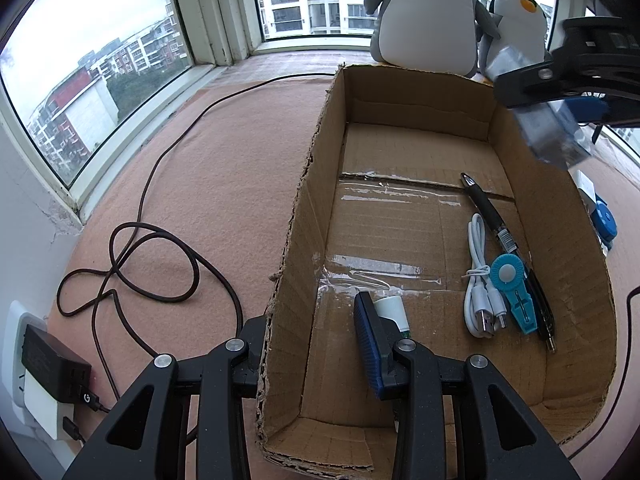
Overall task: Organize rigid objects
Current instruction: 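Carry the clear plastic case into the box and open the right tool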
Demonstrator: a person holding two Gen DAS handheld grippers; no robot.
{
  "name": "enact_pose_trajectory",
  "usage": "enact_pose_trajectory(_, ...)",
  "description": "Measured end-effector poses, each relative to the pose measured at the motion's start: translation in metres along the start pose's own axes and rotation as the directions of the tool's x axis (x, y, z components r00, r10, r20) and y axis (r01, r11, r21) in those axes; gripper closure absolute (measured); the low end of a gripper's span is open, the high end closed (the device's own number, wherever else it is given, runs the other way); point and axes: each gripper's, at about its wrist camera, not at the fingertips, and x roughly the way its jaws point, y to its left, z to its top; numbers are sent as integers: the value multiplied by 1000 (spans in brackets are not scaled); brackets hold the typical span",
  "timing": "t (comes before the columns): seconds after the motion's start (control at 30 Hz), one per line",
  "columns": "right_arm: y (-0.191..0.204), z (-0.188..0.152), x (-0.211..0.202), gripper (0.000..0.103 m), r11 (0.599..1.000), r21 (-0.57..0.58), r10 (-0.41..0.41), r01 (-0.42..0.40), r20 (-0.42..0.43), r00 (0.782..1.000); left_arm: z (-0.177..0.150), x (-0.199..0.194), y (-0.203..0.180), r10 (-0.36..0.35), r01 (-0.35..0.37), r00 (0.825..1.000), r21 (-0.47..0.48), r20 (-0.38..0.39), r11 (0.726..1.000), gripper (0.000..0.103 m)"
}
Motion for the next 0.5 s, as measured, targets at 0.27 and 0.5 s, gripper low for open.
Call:
enact_pose_trajectory(0.27, 0, 7, 16, 34, 1000, -9, -28, 28, -17, 999, 1, 0, 0, 0, 0, 1000, 0, 0, 1000, 66)
enact_pose_trajectory(0.5, 2, 7, 18, 34, 999, -21, -38, 38, -17, 999, 0, 0, 0, -1, 1, 1000, -1, 1, 1000, 66)
